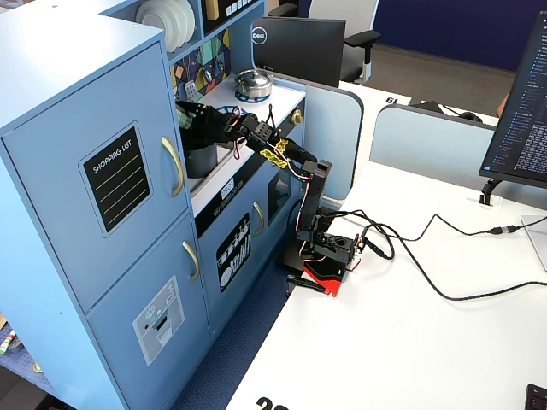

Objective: Put salt in the gray recipient

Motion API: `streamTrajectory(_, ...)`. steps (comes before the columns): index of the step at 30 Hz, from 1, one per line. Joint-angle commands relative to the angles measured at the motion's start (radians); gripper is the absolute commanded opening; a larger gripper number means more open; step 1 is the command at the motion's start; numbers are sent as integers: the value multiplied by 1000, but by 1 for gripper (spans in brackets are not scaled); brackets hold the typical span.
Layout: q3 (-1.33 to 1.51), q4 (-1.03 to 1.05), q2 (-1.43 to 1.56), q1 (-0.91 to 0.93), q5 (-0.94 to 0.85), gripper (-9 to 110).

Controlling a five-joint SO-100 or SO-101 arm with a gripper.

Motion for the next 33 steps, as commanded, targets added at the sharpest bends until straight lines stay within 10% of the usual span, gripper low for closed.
streamTrajectory(1,-107,91,6,31,26,0)
streamTrajectory(7,178,-414,138,15,-126,0)
streamTrajectory(14,2,-258,100,57,-371,0)
streamTrajectory(26,14,-163,167,594,-1414,0)
streamTrajectory(33,140,-468,133,879,-2263,0)
